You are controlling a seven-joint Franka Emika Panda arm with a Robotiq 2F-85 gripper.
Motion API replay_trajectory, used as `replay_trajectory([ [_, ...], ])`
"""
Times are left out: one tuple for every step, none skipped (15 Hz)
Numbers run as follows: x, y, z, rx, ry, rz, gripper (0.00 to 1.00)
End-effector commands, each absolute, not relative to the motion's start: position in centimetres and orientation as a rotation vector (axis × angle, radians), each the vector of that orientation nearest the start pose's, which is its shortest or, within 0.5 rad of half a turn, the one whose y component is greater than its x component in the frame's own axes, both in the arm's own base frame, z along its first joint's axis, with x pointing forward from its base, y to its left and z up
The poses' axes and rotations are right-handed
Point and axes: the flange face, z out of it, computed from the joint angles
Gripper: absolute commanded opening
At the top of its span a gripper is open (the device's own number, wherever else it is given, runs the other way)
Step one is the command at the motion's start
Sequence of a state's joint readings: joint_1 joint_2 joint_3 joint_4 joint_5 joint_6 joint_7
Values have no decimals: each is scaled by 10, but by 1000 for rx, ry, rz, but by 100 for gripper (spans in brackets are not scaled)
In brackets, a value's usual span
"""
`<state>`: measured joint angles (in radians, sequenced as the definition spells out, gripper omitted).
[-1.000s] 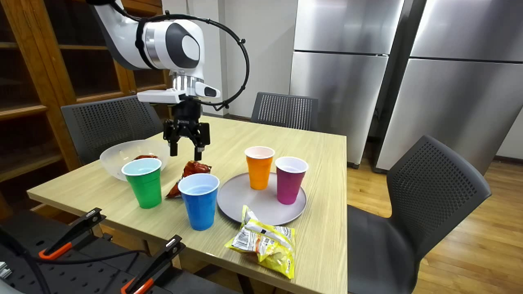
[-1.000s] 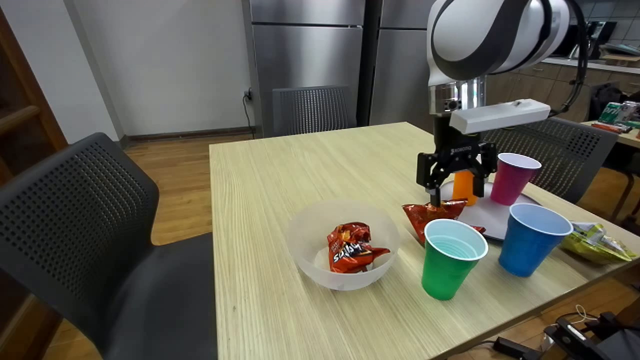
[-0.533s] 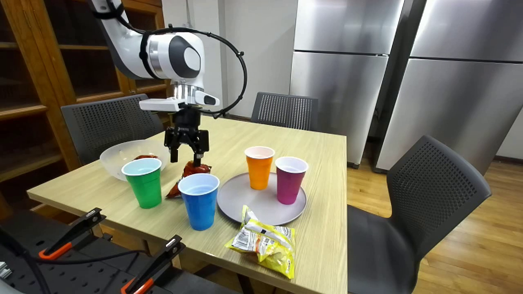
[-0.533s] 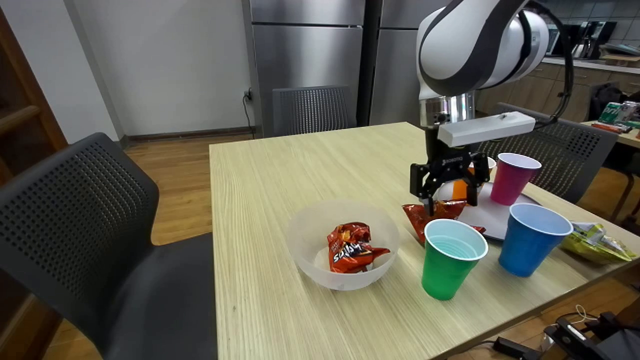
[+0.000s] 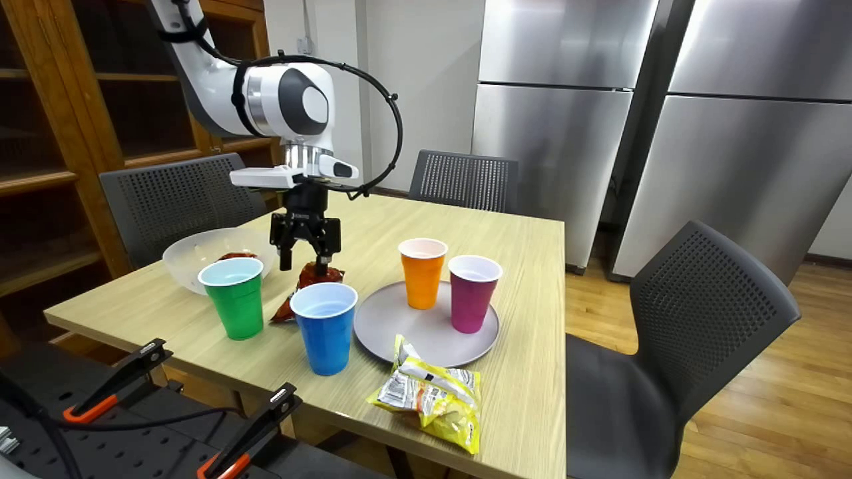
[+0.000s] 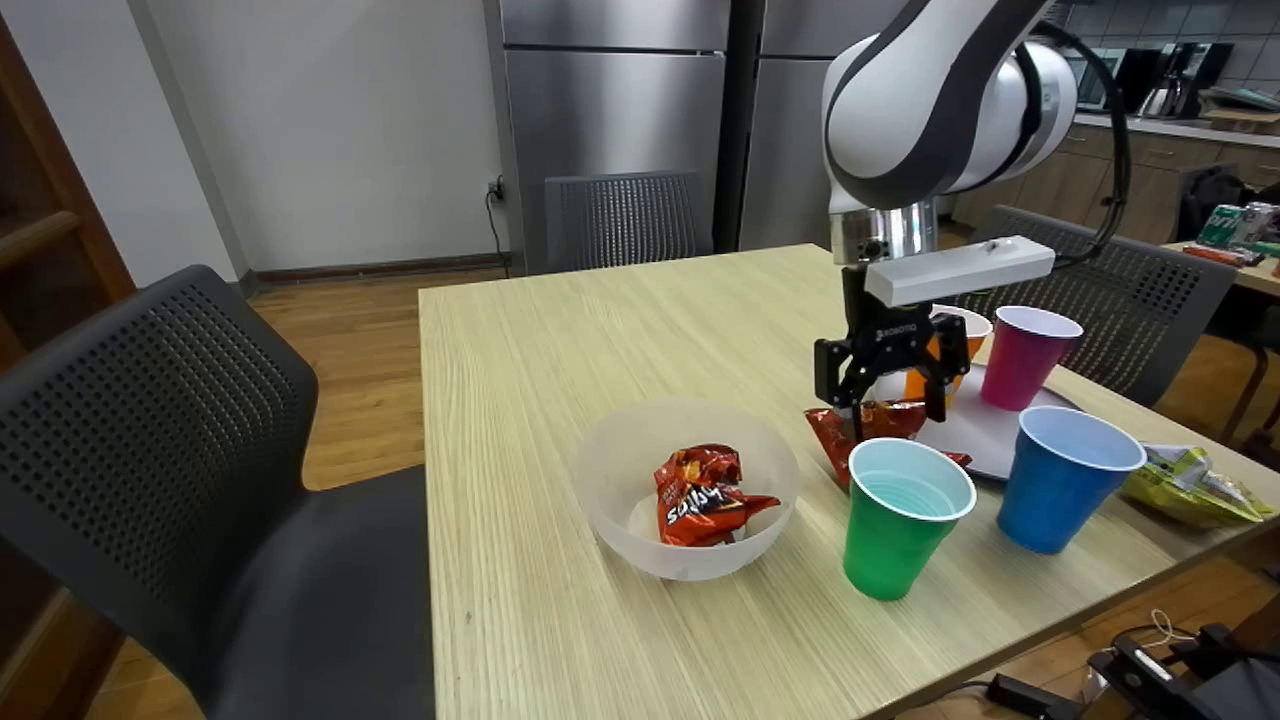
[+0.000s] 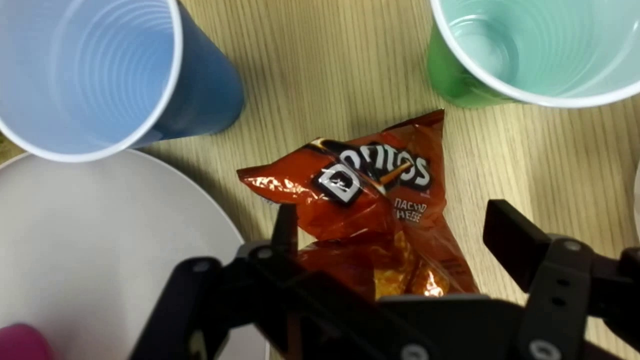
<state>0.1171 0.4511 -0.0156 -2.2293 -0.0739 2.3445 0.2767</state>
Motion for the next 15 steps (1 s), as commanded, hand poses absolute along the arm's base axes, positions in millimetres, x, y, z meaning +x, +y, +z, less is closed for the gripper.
replay_trajectory([
  [509, 53, 144, -3230, 211, 518, 68],
  [510, 52, 144, -3229, 215, 515, 59],
  [511, 52, 145, -3229, 219, 513, 51],
  [511, 52, 145, -3229, 219, 513, 42],
  [512, 51, 146, -3230, 221, 511, 34],
  [512, 51, 146, -3231, 221, 508, 27],
  [513, 50, 147, -3231, 222, 504, 19],
  [514, 50, 147, -3233, 225, 501, 12],
  [514, 49, 148, -3231, 230, 501, 3],
  [515, 49, 148, -3230, 234, 497, 0],
  [516, 48, 149, -3231, 236, 494, 0],
  [517, 48, 150, -3233, 234, 491, 0],
  [517, 48, 151, -3235, 233, 487, 0],
  [518, 49, 152, -3236, 233, 484, 0],
  [519, 50, 156, -3236, 230, 476, 0],
])
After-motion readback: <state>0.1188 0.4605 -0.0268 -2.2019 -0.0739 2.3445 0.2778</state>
